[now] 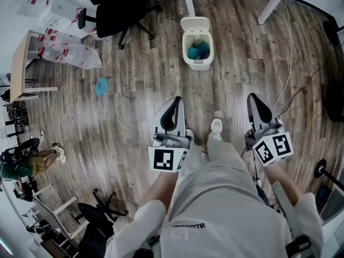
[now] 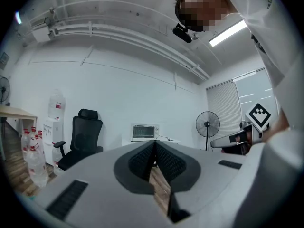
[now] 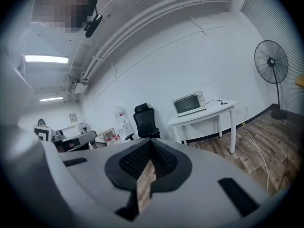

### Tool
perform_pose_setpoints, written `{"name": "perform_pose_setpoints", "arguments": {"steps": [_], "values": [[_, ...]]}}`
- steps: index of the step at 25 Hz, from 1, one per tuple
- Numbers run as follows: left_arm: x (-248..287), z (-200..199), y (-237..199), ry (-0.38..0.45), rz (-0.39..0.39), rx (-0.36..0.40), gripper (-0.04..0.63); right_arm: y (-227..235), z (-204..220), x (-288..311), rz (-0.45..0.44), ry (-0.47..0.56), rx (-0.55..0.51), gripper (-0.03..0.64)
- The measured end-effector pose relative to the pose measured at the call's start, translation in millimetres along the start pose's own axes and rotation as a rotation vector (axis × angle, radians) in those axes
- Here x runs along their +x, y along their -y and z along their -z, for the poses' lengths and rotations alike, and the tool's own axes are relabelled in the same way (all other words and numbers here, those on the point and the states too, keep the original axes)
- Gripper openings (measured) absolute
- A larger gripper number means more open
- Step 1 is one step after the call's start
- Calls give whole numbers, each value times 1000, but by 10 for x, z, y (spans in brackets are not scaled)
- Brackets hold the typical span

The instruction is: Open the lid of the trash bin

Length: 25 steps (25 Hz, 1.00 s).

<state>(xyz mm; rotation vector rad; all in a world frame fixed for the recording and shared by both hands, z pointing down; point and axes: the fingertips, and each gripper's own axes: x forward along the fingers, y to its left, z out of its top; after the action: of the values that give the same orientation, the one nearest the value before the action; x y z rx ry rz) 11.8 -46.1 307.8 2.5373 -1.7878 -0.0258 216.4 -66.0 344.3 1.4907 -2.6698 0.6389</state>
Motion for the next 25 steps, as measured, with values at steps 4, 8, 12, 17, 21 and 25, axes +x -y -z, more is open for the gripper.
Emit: {"name": "perform_pose_setpoints", "arguments": {"steps": [4,8,12,17,21,25], "values": [[-288,-111,-94,39,1,-11,2,-355,31,-83,-7,14,-19,17],[-737,-249,-133,88,28,-27,2,-805,136,-321,5,33,-39,17],[-1337,-382,-163,127,83,-38,2,-1366,290,-691,30,59,-58,17],[-2049,-427,-179,113,135,-45,2,-1872,433,-1205,85,93,-76,16],[-2454,-395,-218,89,150,-44,2,-2095,519,-1539,125,95,-93,17],[-2692,-353,-228,68,141,-45,2,-2144,576,-1729,146,85,-95,17]]}}
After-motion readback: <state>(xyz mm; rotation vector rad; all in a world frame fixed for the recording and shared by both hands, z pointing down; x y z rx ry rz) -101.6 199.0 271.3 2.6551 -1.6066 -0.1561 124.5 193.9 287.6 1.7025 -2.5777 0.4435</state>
